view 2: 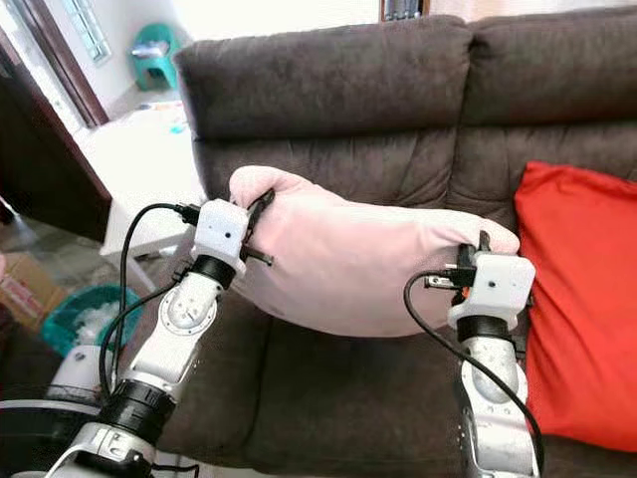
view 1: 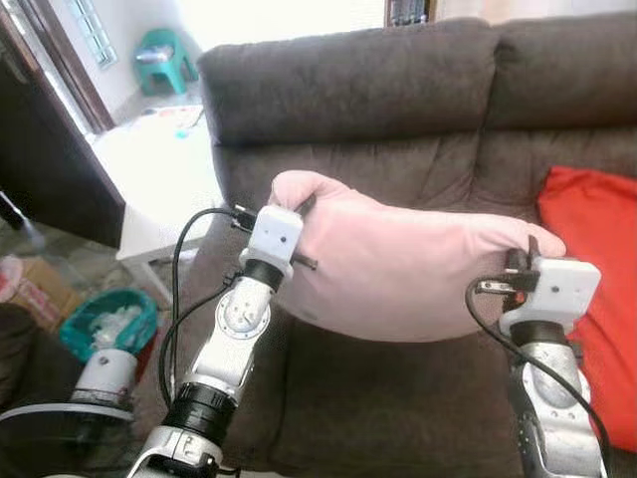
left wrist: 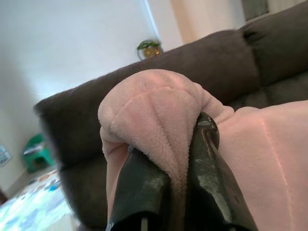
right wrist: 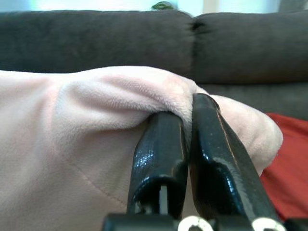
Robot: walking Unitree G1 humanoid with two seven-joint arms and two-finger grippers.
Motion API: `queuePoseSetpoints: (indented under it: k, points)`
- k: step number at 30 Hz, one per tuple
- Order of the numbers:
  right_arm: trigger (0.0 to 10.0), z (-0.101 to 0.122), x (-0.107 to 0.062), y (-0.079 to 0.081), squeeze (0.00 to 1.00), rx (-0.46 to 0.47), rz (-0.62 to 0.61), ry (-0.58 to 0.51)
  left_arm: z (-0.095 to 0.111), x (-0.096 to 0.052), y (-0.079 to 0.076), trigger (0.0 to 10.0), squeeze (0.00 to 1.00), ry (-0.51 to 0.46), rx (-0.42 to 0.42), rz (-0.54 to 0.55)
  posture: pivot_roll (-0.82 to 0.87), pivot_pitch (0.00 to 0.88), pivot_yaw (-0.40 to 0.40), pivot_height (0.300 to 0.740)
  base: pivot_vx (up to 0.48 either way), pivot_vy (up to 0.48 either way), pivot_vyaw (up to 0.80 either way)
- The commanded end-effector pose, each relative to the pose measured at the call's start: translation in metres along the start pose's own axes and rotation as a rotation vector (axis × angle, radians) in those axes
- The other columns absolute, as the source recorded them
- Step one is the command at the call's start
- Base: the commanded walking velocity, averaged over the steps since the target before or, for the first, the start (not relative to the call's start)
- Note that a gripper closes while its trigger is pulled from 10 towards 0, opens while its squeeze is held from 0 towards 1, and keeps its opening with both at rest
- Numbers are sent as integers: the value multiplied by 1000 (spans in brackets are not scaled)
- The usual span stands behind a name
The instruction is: Move the pillow to the sofa from floor
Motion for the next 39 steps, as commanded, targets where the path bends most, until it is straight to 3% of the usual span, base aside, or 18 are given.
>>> queuePoseSetpoints:
  k: [1, 10, 15, 22, 25, 29, 35, 39]
  points:
    - [10000, 10, 3, 13, 0, 5, 49, -45, 5, 3, 14, 10000, 0, -27, 11, 44, -59, 0, 89, 740, 255, 0, 800]
    - [10000, 9, 2, 15, 0, 7, 63, -38, 6, 4, 13, 10000, 0, -26, 8, 44, -59, 0, 87, 740, 260, 0, 800]
    - [10000, 6, 3, 11, 0, 19, 45, -24, 3, 2, 7, 10000, 0, -13, -2, 16, -58, 0, 86, 740, 259, 0, 0]
    - [10000, -4, 4, 7, 0, -20, 24, 43, 1, -4, -29, 10000, 0, 9, -129, -215, -53, 0, 83, 740, 0, 0, 0]
    - [10000, -14, 7, -3, 0, -104, -8, 111, -2, -7, -40, 10000, 0, 43, -178, -295, -55, 0, 83, 740, 0, 0, 0]
    - [10000, -10, 12, -15, 0, -93, -61, 103, -2, -7, -43, 10000, 0, 43, -192, -333, -53, 0, 82, 740, 0, 0, 0]
    - [10000, -7, 17, -13, 0, -123, -29, 110, 1, -4, -39, 10000, 0, 40, -218, -379, -53, 0, 80, 740, 0, 0, 0]
    - [10000, -16, 20, -13, 0, -181, 0, 185, -1, -16, -54, 10000, 0, 86, -222, -595, -49, 0, 77, 740, 0, 0, 0]
Point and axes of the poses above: a point about 5 cm out from each wrist's last joint towards the gripper, its own x axis pointing out of the wrist towards the gripper, its own z axis along the axis of the wrist's last joint, y = z × x, the point moved 3 cm from there along x, pointing out of the wrist towards the gripper, and after that the axes turned 12 degrees about x, right-handed, at the moved point
